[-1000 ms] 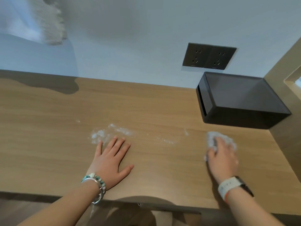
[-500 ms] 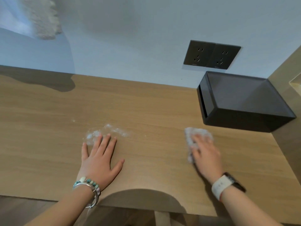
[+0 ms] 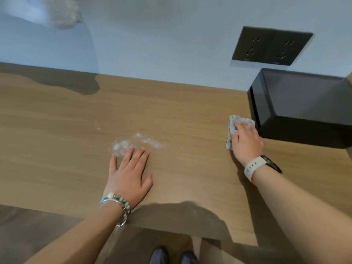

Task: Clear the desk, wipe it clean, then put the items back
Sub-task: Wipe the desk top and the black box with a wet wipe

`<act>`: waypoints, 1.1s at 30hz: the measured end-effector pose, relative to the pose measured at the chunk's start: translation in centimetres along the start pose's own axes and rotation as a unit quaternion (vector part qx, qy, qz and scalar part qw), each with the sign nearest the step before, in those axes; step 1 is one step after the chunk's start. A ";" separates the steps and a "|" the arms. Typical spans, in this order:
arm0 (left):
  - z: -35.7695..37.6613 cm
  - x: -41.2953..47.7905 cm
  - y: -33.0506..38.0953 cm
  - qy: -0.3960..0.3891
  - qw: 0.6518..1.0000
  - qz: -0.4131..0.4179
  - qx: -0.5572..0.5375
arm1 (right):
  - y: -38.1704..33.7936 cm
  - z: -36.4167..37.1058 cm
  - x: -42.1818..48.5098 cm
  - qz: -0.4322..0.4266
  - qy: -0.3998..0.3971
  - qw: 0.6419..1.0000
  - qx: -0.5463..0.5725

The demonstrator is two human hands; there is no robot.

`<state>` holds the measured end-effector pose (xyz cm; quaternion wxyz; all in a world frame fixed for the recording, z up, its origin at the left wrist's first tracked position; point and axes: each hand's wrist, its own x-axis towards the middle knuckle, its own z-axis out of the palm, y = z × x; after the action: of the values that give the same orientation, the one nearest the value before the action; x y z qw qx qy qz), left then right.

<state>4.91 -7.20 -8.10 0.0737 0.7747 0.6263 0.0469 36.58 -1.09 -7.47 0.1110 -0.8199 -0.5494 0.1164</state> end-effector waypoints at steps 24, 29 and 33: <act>0.4 0.0 -0.2 0.007 1.000 0.008 0.004 | 2.7 -1.9 -3.0 -0.092 -0.035 0.995 0.001; 0.6 -0.1 -0.4 0.020 1.000 0.012 0.015 | -3.0 0.2 -10.7 -0.199 -0.070 0.977 0.005; 0.2 -0.4 0.1 0.014 0.995 0.041 0.088 | -5.0 0.8 -13.0 -0.301 -0.153 0.940 0.042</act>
<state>4.99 -7.61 -8.28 -0.0057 0.8022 0.5970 0.0049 27.15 -11.23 -5.78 0.0903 -0.5829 -0.7757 0.2244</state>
